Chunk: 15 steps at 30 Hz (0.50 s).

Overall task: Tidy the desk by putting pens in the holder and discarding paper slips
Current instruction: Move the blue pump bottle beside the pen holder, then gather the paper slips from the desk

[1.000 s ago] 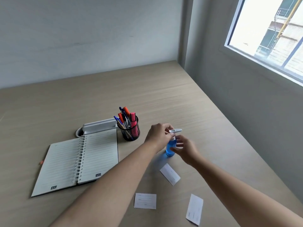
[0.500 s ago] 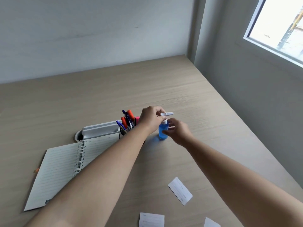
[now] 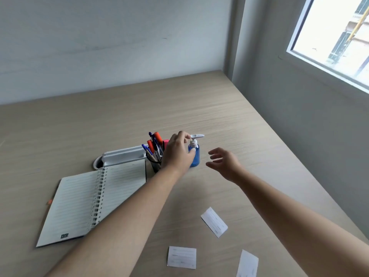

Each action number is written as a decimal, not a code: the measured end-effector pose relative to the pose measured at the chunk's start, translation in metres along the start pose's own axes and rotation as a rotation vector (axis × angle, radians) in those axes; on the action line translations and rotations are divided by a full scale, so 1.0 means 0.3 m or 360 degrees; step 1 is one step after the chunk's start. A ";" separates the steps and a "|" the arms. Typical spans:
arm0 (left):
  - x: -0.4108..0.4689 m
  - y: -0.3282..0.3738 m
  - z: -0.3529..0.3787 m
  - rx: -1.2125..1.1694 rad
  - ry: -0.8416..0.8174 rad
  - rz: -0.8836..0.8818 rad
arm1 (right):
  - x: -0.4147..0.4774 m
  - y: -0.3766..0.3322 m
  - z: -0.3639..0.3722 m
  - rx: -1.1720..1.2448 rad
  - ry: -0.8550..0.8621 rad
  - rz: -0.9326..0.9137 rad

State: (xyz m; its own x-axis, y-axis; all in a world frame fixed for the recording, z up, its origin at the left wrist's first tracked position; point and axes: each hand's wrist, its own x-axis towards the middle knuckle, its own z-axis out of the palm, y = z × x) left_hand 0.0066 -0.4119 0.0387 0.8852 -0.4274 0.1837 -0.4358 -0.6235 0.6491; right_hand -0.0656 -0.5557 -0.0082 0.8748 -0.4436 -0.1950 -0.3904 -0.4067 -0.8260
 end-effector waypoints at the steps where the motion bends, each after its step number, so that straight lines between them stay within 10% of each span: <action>1: -0.040 0.004 0.000 -0.0013 0.0012 0.0019 | -0.044 0.007 -0.021 0.0009 0.0011 -0.0003; 15: -0.492 -0.035 0.230 0.0816 -0.0908 -0.0369 | -0.655 0.337 -0.045 -0.0955 -0.0418 0.0206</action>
State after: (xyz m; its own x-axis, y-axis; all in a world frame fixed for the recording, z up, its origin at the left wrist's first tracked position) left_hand -0.1308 -0.3873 -0.0463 0.8030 -0.4327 -0.4099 -0.3944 -0.9014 0.1790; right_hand -0.2807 -0.5205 -0.0463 0.8214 -0.3400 -0.4579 -0.5223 -0.7709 -0.3646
